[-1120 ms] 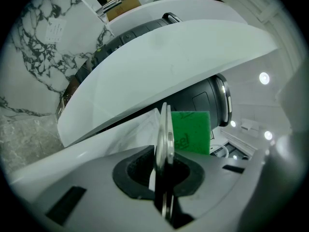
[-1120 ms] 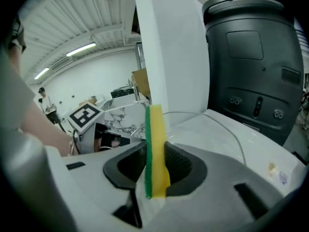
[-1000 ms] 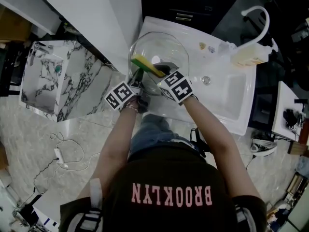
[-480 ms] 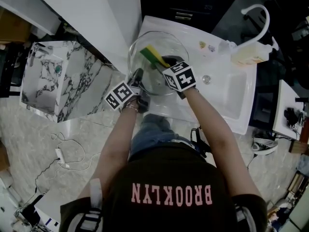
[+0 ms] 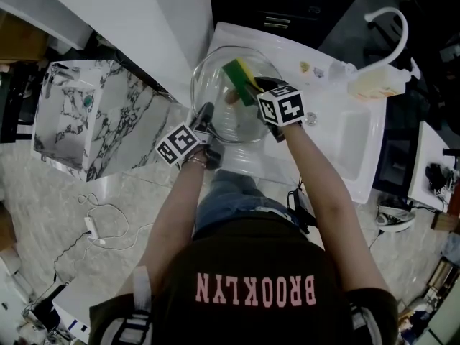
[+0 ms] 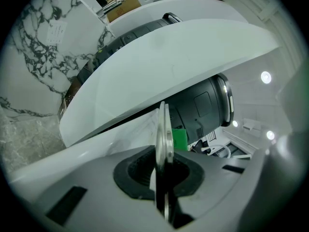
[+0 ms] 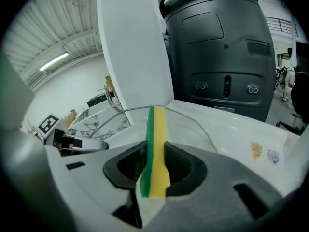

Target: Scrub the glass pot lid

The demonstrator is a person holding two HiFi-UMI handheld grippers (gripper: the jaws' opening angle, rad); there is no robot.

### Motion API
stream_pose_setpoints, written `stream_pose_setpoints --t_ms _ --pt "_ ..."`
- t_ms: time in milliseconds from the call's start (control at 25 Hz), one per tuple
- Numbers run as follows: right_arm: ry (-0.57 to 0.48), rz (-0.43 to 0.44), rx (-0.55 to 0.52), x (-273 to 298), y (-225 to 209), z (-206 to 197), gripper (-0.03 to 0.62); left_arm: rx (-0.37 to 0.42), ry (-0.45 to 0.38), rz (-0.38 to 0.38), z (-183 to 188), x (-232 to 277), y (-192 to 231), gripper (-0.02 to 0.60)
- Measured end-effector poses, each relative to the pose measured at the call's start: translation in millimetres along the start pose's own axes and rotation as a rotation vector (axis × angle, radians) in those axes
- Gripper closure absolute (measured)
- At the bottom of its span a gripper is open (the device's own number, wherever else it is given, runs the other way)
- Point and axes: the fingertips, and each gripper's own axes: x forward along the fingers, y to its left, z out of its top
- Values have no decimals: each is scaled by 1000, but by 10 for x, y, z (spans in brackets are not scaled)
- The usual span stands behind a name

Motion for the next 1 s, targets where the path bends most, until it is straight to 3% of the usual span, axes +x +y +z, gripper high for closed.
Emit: stream_pose_setpoints --t_ms 320,600,760,1000 --pt "27 -89 25 -112 -479 -54 497 -1 -12 -1 11 -7 -4 568" --pt "52 -224 19 -311 -917 -140 497 -2 -23 -3 19 -11 -1 568" --pt "37 -248 6 -455 -901 -108 497 0 -23 -8 22 -11 -7 568" --pt "-111 -215 88 -807 -570 194 497 -2 -29 0 28 -23 7 568"
